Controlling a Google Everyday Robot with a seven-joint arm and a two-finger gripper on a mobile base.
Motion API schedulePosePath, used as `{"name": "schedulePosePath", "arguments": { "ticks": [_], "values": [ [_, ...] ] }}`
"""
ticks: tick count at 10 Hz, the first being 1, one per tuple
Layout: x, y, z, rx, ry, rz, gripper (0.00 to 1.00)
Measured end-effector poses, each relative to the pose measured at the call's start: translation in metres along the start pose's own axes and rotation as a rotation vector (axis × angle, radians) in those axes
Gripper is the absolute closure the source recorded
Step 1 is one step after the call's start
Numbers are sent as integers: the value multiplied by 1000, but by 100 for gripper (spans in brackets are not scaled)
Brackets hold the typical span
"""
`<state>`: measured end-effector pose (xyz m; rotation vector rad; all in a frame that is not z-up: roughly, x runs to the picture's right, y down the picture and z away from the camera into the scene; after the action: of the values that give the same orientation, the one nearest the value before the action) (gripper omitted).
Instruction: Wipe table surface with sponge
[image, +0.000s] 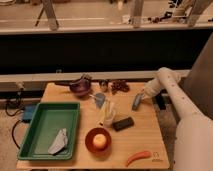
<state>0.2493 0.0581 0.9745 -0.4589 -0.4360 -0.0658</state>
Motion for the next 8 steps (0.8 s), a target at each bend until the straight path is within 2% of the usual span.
{"name": "schedulePosePath", "arguments": {
  "ticks": [2, 8],
  "values": [
    [-14, -5, 11, -10, -14, -13, 97],
    [-17, -3, 12, -23, -23, -25, 97]
  ]
}}
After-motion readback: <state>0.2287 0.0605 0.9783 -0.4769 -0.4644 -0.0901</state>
